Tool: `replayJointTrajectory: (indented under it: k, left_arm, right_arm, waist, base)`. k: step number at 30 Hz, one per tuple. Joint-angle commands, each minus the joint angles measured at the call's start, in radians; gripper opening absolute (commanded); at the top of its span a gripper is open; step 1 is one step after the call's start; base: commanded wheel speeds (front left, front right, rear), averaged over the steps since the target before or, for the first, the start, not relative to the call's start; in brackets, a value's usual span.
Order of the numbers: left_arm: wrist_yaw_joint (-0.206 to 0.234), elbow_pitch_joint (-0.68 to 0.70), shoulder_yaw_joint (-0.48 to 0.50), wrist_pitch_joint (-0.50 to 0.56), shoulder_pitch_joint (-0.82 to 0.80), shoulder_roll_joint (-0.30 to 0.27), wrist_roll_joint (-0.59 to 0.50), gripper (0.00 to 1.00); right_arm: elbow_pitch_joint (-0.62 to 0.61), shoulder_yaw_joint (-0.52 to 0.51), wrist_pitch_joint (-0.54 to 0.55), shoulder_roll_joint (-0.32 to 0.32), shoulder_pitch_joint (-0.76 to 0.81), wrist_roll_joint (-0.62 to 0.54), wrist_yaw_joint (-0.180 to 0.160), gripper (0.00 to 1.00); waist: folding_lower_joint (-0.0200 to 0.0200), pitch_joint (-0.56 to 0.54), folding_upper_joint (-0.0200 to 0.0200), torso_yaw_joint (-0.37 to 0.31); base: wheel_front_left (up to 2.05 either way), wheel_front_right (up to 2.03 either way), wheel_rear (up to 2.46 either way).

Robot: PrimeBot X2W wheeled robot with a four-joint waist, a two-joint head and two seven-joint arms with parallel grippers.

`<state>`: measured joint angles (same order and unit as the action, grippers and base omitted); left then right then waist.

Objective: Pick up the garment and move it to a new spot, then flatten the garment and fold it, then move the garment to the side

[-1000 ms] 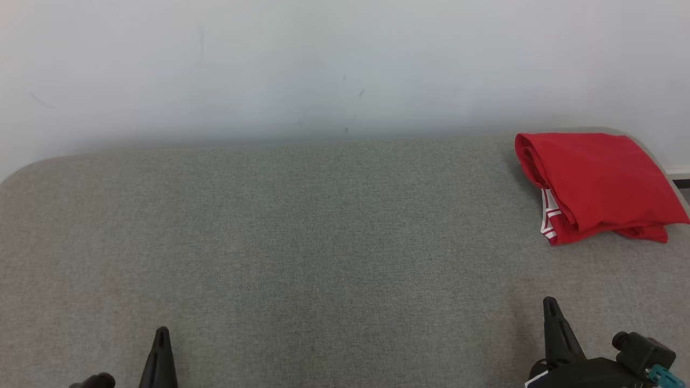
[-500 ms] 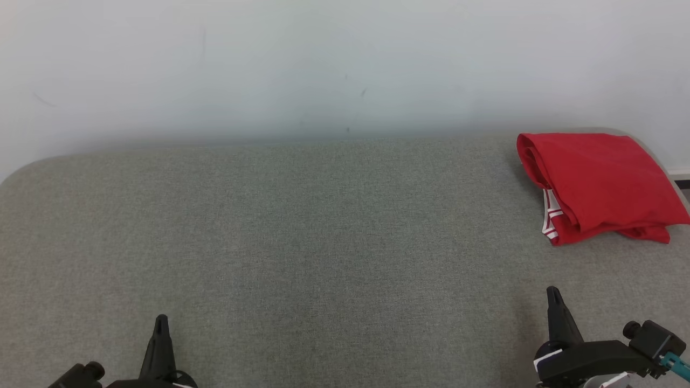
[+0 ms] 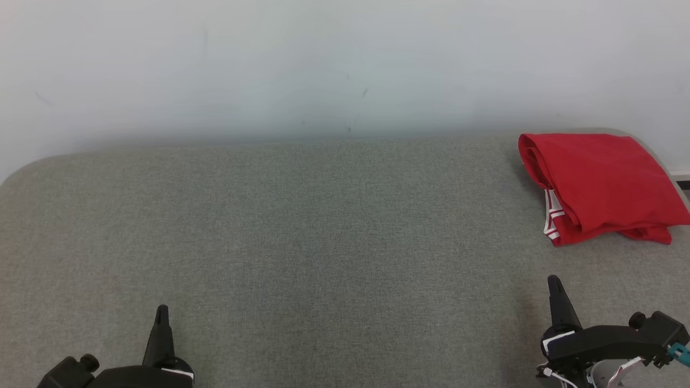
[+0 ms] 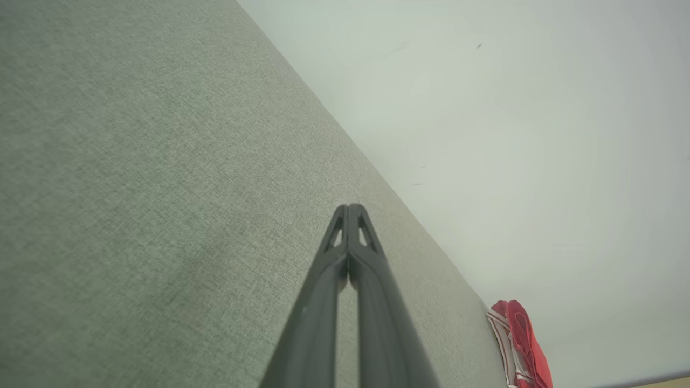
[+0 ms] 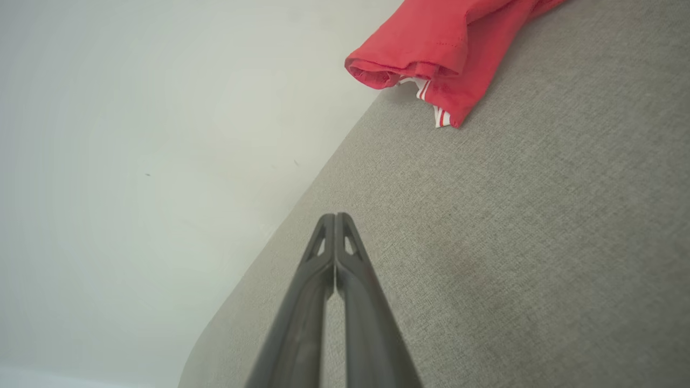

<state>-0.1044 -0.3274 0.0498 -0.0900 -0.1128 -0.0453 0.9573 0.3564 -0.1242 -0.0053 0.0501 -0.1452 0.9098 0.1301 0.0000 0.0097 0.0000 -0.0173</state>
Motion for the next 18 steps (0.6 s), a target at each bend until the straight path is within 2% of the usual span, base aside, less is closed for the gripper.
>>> replayJointTrajectory:
  k: [1, 18]
  left_arm:
    - [-0.002, 0.003, 0.005, 0.006, -0.032, -0.004, 0.037, 0.00]
    - [-0.011, -0.027, 0.008, 0.041, -0.076, -0.005, 0.212, 0.00]
  right_arm:
    - [-0.003, -0.006, 0.009, 0.001, -0.026, 0.037, 0.001, 0.00]
    - [0.029, -0.027, 0.064, 0.001, -0.075, 0.213, 0.001, 0.00]
  waist:
    - [0.0000, 0.000, 0.0000, 0.000]
    - [0.0000, 0.001, 0.0000, 0.004]
  base:
    - [0.00, 0.00, 0.00]
    - [0.00, 0.00, 0.00]
